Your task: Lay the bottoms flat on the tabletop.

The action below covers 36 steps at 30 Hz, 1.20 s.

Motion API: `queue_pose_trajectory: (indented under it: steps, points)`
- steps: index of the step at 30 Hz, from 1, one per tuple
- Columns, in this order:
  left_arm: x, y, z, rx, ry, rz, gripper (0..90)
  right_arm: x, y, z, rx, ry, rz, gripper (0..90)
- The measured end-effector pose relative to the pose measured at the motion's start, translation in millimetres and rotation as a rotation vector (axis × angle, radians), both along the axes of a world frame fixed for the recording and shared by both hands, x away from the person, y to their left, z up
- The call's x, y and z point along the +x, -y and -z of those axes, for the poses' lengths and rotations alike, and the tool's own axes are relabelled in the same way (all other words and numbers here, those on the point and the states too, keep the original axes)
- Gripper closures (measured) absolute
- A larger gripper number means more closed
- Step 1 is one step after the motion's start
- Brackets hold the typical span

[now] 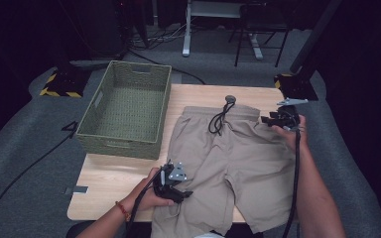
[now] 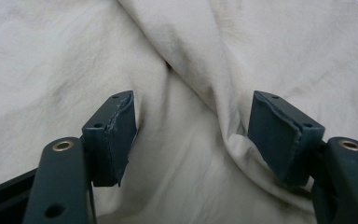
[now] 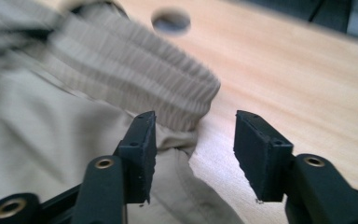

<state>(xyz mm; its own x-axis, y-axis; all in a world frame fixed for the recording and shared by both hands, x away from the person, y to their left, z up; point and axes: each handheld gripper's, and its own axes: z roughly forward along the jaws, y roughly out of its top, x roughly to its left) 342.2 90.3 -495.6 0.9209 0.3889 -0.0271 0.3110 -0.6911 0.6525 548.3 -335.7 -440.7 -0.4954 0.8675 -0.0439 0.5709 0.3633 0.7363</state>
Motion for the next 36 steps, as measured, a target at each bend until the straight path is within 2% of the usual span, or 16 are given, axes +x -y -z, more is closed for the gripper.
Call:
queue_pose_trajectory:
  steps: [4,5,7,9,12,14,16,18,21,23,25,26,28,31,34,36]
  points:
    - [-0.4,-2.8,-0.2,0.002,0.000,0.001,32.8,20.7,-13.1,18.8,-0.019,-0.110,-0.036,41.6]
    - [-0.4,-3.5,-0.1,0.000,0.005,0.002,32.7,26.1,-18.5,25.0,-0.021,-0.161,-0.053,38.0]
    - [-1.2,-6.4,-0.3,0.001,-0.001,-0.002,32.8,31.0,-28.1,32.6,-0.034,-0.204,-0.090,37.6]
    - [-1.4,-9.0,0.0,-0.002,0.001,-0.002,32.8,33.5,-37.6,37.1,-0.086,-0.225,-0.082,38.7]
    - [-1.7,-10.6,0.2,-0.002,0.001,-0.008,32.7,36.7,-41.2,38.3,-0.085,-0.234,-0.065,45.0]
    - [-1.8,-10.6,0.4,-0.005,0.003,-0.009,32.7,37.0,-40.2,36.4,-0.084,-0.226,-0.071,69.8]
    - [-1.5,-10.8,0.4,-0.005,0.003,-0.006,32.6,37.8,-40.0,35.7,-0.106,-0.212,-0.057,82.3]
    - [-0.8,-10.8,0.8,-0.008,0.006,-0.003,32.3,39.0,-39.0,35.4,-0.161,-0.186,-0.027,85.1]
    - [1.4,-9.5,0.7,-0.006,0.006,-0.014,31.9,43.8,-28.8,31.9,-0.225,-0.134,0.073,86.8]
    - [3.2,-6.4,0.6,-0.006,0.007,-0.027,31.6,46.9,-19.3,25.8,-0.230,-0.091,0.136,86.7]
    - [5.1,-2.5,-0.2,0.004,0.002,-0.036,30.8,50.2,-10.5,18.1,-0.215,-0.038,0.233,82.9]
    - [6.0,-0.4,-0.5,0.007,-0.001,-0.032,30.2,51.3,-7.5,14.7,-0.216,-0.004,0.249,80.1]
    - [7.4,3.1,-1.1,0.020,-0.004,-0.025,27.4,53.8,-5.9,11.1,-0.199,0.003,0.240,60.4]
    - [7.0,5.8,-0.4,0.013,-0.003,-0.027,26.5,49.5,-2.9,4.8,-0.197,0.013,0.259,47.6]
    - [4.5,5.5,0.8,0.002,0.000,-0.039,25.8,35.0,7.4,-2.3,-0.089,-0.016,0.227,38.5]
    - [2.9,5.8,1.8,-0.007,0.002,-0.046,25.5,15.9,11.1,-2.0,-0.021,-0.038,0.142,36.2]
